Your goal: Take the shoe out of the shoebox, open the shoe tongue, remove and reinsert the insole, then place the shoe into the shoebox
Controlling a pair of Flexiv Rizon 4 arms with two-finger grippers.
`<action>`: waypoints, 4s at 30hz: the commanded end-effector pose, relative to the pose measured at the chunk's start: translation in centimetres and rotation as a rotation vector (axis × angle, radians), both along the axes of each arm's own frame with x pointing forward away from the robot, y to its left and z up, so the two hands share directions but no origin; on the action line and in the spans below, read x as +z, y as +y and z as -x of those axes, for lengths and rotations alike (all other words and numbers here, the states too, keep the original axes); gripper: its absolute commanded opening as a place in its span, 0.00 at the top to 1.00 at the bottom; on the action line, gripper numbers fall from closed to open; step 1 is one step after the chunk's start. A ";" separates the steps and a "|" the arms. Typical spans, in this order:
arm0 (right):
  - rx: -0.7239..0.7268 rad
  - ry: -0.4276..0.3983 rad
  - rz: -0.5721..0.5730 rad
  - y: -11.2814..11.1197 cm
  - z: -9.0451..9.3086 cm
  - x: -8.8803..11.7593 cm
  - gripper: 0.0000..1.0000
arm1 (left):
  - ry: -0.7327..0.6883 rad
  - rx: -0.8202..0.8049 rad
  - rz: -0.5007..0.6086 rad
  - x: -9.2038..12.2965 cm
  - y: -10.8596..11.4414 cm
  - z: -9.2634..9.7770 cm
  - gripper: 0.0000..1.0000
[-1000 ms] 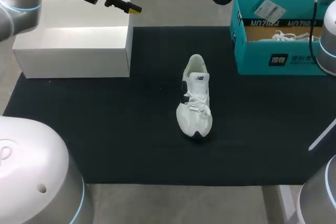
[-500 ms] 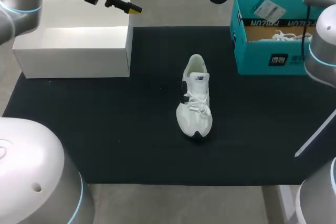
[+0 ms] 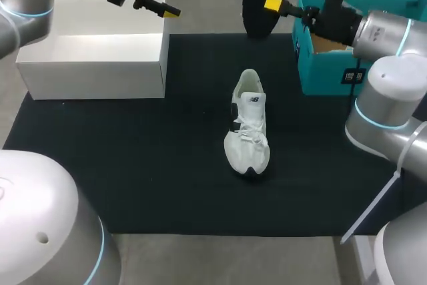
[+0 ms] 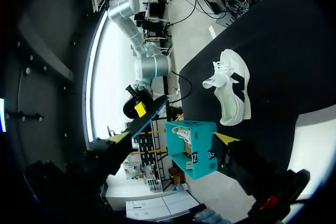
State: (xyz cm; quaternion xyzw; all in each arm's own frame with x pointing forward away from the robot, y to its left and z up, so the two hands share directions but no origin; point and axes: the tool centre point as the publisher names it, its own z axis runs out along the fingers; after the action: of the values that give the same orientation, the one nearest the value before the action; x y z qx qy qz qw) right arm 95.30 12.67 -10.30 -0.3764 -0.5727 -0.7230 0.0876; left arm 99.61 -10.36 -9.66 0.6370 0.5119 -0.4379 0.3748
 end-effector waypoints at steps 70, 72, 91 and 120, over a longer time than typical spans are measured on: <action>0.141 0.012 0.141 -1.8 -3.9 -17.0 1.00 | -0.001 -0.001 -0.004 0.1 0.0 0.0 0.00; 0.142 0.014 0.141 -1.7 -3.8 -17.1 1.00 | -0.001 -0.001 -0.004 0.1 0.0 0.0 0.00; 0.165 0.044 0.140 0.3 -2.4 -19.4 1.00 | -0.001 -0.001 -0.004 0.1 0.0 0.0 0.00; 0.184 0.135 0.154 1.9 1.6 -25.1 1.00 | -0.001 -0.001 -0.004 0.1 0.0 0.0 0.00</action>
State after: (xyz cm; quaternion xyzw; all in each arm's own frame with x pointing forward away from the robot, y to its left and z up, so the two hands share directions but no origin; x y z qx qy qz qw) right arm 94.19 14.22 -35.32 -0.3719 -0.6475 -0.6451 0.1619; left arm 99.58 -10.35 -9.65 0.6369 0.5123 -0.4376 0.3747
